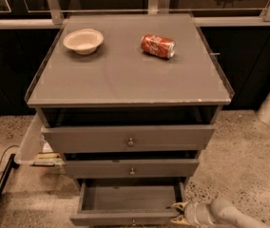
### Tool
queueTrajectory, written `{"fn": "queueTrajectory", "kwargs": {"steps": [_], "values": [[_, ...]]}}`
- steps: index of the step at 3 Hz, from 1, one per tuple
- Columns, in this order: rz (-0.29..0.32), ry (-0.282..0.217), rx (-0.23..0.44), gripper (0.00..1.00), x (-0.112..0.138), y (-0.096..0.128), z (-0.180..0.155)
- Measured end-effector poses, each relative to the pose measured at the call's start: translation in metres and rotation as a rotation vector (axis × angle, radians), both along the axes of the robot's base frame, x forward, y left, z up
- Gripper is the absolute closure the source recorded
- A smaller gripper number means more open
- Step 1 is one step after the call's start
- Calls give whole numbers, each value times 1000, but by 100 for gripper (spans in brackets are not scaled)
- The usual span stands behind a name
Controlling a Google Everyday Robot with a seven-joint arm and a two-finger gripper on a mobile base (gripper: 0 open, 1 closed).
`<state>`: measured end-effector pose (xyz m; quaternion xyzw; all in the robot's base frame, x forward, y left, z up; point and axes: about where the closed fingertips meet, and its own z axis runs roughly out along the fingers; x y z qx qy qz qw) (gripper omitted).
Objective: Open bottom drawer
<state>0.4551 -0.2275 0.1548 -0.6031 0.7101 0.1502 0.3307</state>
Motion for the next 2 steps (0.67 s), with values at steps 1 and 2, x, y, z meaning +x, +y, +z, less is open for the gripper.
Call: {"fn": "queueTrajectory", "kwargs": {"steps": [1, 2], "values": [[0, 0, 0, 81, 1, 2, 3], [0, 0, 0, 58, 1, 2, 3]]}}
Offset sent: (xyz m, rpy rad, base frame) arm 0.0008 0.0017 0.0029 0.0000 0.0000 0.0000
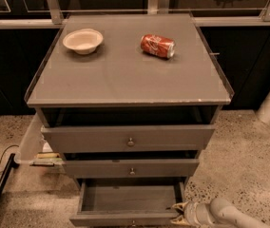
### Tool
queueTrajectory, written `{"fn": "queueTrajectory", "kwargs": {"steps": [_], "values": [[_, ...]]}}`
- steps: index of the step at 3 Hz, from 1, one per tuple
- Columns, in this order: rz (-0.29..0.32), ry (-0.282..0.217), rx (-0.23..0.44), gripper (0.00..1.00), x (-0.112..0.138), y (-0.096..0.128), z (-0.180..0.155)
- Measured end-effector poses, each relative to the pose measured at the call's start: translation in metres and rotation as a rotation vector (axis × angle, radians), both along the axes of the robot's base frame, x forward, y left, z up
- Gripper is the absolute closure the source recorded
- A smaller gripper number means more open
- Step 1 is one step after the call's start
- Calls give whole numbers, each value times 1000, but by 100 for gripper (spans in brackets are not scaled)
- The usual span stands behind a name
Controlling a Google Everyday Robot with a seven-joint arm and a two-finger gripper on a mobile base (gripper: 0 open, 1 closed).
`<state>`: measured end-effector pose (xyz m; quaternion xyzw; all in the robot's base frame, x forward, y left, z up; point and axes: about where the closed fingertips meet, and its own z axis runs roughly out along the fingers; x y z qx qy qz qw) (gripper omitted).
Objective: Open bottom drawer
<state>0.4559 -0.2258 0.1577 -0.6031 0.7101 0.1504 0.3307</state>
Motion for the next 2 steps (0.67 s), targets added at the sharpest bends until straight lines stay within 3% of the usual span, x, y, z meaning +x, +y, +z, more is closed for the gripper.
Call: {"fn": "queueTrajectory", "kwargs": {"steps": [1, 2], "values": [[18, 9, 12, 34, -3, 2, -1], [24, 20, 18, 39, -10, 0, -3]]}}
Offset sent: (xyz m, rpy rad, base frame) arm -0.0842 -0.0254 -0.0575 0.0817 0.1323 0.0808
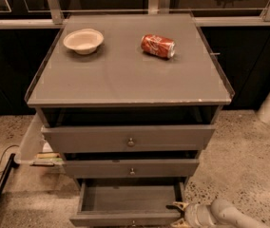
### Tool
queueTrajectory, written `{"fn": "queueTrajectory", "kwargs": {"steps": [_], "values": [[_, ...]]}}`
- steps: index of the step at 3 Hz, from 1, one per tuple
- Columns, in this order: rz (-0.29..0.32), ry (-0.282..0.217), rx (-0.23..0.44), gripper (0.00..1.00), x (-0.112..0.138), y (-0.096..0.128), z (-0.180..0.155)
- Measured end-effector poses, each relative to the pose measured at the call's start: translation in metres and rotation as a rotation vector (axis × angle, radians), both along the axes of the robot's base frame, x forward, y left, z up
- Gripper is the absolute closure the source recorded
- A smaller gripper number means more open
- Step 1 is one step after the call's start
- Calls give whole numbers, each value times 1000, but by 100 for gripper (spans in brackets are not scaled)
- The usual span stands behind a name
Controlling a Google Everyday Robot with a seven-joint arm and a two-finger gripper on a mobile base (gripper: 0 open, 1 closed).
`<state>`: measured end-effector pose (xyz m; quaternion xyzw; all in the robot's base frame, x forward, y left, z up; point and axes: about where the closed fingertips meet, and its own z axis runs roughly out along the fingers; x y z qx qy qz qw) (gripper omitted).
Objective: Open bottom drawer
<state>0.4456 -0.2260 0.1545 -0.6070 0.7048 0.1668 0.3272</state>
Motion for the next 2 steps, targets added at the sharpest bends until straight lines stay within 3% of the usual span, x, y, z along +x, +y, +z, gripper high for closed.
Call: {"fn": "queueTrajectory", "kwargs": {"steps": [1, 2], "values": [[8, 19, 10, 62, -17, -3, -5], [8, 19, 10, 85, -16, -3, 0]]}}
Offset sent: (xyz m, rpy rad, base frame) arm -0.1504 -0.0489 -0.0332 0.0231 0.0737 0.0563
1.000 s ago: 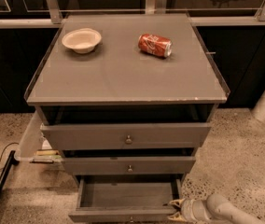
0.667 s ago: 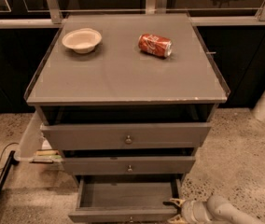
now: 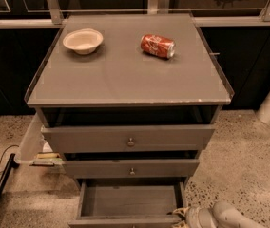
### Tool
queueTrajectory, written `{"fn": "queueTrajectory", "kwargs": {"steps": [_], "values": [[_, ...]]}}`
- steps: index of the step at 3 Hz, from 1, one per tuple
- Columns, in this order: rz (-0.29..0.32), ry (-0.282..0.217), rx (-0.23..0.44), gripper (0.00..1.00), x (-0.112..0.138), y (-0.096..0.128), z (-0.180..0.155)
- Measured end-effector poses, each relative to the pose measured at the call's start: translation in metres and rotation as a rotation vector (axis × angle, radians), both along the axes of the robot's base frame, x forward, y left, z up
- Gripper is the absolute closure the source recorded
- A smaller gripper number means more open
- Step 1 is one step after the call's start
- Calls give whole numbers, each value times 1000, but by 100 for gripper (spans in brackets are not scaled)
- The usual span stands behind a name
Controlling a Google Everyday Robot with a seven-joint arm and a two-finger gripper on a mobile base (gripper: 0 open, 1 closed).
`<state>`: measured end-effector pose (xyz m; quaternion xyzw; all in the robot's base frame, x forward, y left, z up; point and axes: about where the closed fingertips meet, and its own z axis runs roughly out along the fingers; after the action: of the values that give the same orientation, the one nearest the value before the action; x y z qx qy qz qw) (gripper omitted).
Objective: Open bottom drawer
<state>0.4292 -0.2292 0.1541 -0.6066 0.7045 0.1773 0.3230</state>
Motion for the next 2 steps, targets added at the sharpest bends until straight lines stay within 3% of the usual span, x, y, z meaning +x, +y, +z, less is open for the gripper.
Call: {"fn": "queueTrajectory", "kwargs": {"steps": [1, 2], "values": [[16, 3, -5, 100, -11, -1, 0], [16, 3, -5, 100, -11, 0, 1]]}}
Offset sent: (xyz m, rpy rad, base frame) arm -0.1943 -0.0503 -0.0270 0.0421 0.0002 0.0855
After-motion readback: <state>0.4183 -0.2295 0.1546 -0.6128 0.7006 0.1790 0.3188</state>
